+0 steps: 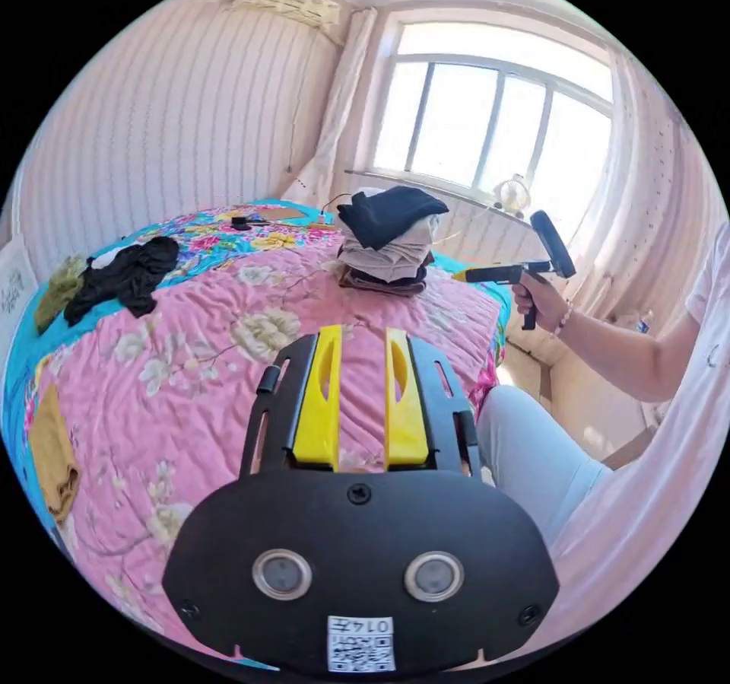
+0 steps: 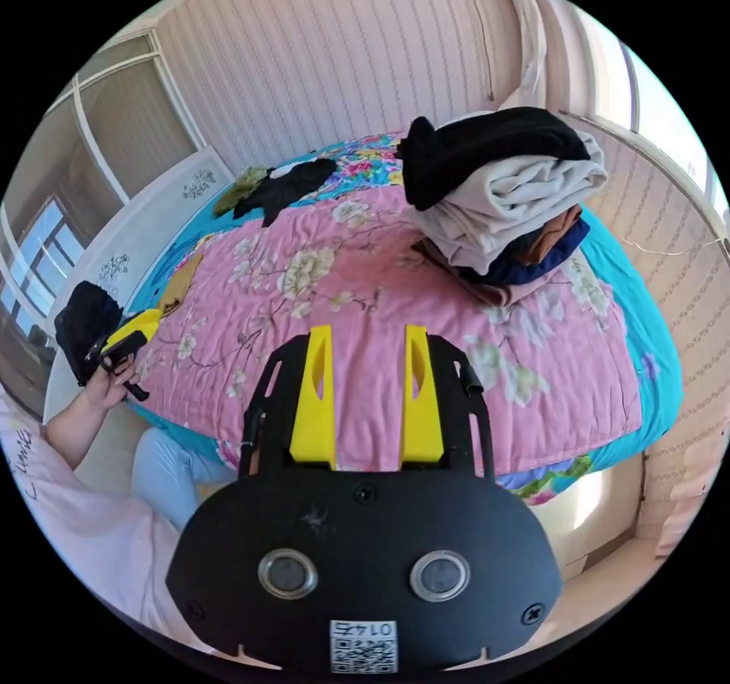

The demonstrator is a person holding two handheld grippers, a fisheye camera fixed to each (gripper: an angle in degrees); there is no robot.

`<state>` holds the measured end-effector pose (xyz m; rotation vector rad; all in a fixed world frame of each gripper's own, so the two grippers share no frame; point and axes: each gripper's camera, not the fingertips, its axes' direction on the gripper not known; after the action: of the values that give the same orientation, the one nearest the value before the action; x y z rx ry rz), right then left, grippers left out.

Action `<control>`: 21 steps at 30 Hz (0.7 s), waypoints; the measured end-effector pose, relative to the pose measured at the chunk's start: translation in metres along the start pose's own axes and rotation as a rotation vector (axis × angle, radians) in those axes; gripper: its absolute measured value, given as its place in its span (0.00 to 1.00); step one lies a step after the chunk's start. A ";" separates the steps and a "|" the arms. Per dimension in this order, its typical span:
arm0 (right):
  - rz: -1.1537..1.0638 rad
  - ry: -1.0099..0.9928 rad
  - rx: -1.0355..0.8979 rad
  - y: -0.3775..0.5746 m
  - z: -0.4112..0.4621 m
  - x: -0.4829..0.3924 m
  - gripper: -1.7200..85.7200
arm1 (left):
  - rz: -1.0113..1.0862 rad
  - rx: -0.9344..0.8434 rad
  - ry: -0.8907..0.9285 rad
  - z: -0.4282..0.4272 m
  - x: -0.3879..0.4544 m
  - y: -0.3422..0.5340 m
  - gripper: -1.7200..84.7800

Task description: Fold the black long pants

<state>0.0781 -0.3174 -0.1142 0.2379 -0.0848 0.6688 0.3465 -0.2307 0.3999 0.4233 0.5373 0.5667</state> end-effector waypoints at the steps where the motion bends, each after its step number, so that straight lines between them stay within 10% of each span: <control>1: 0.004 0.012 0.045 -0.016 -0.015 0.010 0.17 | 0.008 -0.005 0.008 0.013 0.001 -0.009 0.13; 21: 0.038 0.254 0.006 -0.200 -0.143 0.120 0.17 | -0.435 -0.068 0.180 0.305 -0.032 -0.183 0.09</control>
<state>0.2969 -0.3613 -0.2728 0.1557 0.1557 0.7323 0.5718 -0.4595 0.5557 0.1813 0.7559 0.2030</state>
